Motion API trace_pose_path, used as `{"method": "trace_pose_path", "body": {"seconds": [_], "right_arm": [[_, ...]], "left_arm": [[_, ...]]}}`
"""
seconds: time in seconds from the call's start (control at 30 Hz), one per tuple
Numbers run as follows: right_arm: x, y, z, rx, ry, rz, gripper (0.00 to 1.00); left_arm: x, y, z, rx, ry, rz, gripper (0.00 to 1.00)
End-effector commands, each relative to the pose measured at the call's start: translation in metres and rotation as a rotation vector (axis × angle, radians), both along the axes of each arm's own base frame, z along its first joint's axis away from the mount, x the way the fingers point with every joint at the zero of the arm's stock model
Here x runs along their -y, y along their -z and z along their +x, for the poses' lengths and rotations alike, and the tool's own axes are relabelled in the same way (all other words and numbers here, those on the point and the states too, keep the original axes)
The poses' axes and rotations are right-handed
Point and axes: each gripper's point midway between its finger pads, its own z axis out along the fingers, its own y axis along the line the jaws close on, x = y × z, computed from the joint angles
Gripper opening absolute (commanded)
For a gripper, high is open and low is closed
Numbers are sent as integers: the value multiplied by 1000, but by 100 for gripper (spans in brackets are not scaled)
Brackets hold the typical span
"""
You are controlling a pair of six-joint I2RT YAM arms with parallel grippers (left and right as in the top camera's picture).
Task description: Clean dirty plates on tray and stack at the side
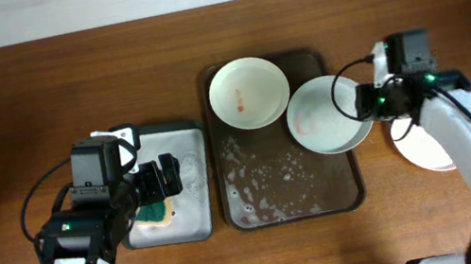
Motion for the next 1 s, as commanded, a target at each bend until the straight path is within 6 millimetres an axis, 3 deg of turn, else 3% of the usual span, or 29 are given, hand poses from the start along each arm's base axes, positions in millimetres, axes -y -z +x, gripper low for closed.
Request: {"method": "trace_pose_path", "body": {"seconds": [0.0, 0.07, 0.1, 0.17, 0.23, 0.33, 0.43, 0.53, 0.63, 0.73, 0.77, 0.8, 0.83, 0.9, 0.93, 0.97], "right_arm": [[5, 51, 12, -80, 4, -21, 54], [11, 71, 15, -109, 26, -34, 48], [16, 78, 13, -129, 55, -32, 28], [22, 75, 7, -152, 129, -8, 4], [25, 63, -3, -167, 205, 17, 4], [21, 27, -27, -163, 224, 30, 4], [-20, -3, -58, -201, 115, 191, 4], [-49, 8, -95, -331, 48, 194, 4], [-82, 44, -114, -378, 132, 224, 4], [-116, 65, -103, -266, 58, 242, 4], [-120, 61, -96, -224, -12, 206, 14], [-122, 52, -89, -188, -98, 182, 29], [-124, 31, -82, -153, -199, 149, 37], [-122, 5, -78, -126, -234, 121, 38], [-122, -11, -79, -107, -250, 120, 38], [-121, -25, -81, -81, -252, 126, 38]], "left_arm": [[1, -10, 3, 26, 10, -6, 99], [1, -10, 3, 26, 10, -6, 100], [1, -10, 3, 26, 10, -6, 99], [1, -10, 3, 26, 10, -6, 100], [1, -10, 3, 26, 10, -6, 99], [1, -10, 3, 26, 10, -6, 100], [1, -10, 3, 26, 10, -6, 99], [1, -10, 3, 26, 10, -6, 99], [1, -10, 3, 26, 10, -6, 99], [1, -10, 3, 26, 10, -6, 99], [2, -10, 3, 25, 10, -13, 99], [7, -10, 1, 17, 11, -47, 99], [20, -12, -3, 0, 44, -121, 99], [32, -13, -9, -23, 88, -179, 99], [29, -9, -9, -34, 79, -156, 100], [16, 6, -11, -75, 32, -69, 92]]}}
